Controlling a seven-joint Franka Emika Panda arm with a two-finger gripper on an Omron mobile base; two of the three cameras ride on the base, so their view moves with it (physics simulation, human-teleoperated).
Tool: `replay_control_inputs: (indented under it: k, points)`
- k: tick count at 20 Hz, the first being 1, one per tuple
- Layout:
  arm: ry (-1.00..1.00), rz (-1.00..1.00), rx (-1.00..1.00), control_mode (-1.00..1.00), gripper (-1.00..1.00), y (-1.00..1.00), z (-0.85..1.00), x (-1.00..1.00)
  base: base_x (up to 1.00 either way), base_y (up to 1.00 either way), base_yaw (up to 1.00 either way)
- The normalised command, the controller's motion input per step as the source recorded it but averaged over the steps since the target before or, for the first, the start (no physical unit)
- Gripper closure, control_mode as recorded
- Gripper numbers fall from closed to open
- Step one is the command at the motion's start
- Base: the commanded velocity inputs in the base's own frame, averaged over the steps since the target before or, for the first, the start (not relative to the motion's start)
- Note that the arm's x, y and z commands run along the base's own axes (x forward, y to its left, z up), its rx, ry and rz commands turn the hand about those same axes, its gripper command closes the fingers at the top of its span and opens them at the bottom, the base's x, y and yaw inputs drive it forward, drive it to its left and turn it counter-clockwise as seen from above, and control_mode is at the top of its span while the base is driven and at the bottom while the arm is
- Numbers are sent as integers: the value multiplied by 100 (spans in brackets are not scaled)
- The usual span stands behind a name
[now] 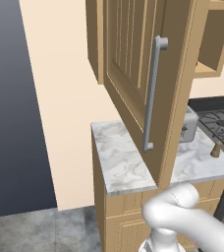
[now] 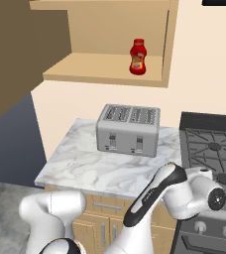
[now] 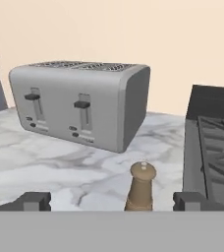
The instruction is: Take 2 condiments from the cabinet and move them on the counter near the stove.Make sure the condiments are lined up with each other, next to each other.
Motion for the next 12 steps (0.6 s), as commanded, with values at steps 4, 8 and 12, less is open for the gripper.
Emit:
replay_control_inputs:
  k: [4,8,12]
  points:
    - [2,-11,-5,-100,-100,34,100,-39,0,0,0]
    - [5,-13,-20,-100,-100,37,88,-33,0,0,0]
    - [11,-13,-23,-100,-100,35,84,-24,0,0,0]
